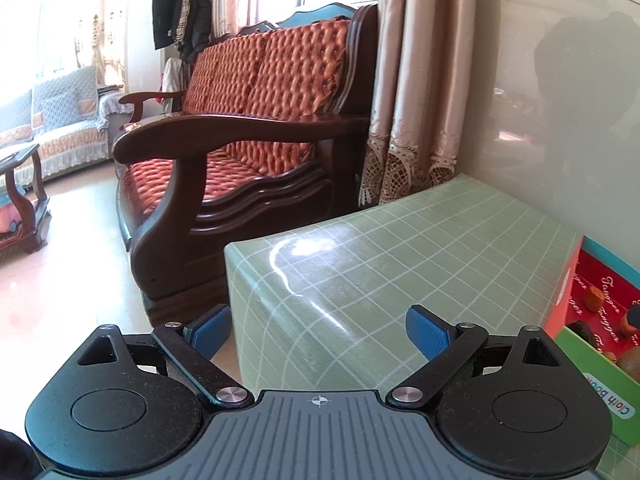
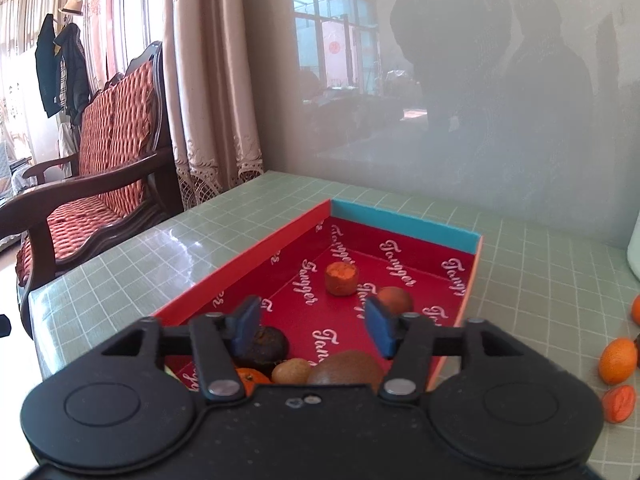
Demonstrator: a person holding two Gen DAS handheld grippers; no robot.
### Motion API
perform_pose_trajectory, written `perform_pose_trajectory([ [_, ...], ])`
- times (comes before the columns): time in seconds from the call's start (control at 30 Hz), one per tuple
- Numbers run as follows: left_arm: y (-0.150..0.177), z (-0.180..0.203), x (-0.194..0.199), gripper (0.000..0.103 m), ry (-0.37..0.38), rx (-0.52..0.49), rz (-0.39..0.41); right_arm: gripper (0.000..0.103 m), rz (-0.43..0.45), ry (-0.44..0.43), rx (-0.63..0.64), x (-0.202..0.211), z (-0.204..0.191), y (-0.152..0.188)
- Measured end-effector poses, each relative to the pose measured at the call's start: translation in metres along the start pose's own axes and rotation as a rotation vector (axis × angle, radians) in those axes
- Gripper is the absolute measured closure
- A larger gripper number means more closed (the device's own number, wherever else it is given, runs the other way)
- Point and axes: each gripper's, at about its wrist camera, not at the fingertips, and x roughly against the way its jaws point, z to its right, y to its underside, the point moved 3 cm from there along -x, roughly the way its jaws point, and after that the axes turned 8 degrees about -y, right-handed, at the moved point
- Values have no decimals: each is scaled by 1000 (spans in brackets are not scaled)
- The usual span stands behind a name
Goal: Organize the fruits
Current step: 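Move the left tool back to the cut orange piece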
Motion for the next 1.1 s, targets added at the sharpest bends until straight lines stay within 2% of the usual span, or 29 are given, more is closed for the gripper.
perform_pose_trajectory([
  [0.1, 0, 12, 5, 10, 16, -12, 5, 36, 22, 16, 11, 9, 6, -3],
  [0.17, 1, 20, 9, 10, 29, -23, 7, 27, 34, 32, 11, 17, 11, -4],
  [0.23, 2, 29, 15, 10, 41, -37, 14, 22, 47, 57, 9, 25, 19, -4],
  [0.5, 9, 76, 44, 10, 106, -116, 75, 18, 89, 138, -33, 57, 60, -1],
  [0.73, 21, 131, 85, 10, 217, -239, 178, 18, 111, 222, -96, 89, 109, 9],
  [1.0, 40, 185, 118, 10, 354, -312, 206, 18, 137, 319, -175, 131, 164, 26],
  [1.1, 47, 204, 130, 10, 410, -341, 212, 10, 147, 363, -202, 148, 184, 35],
])
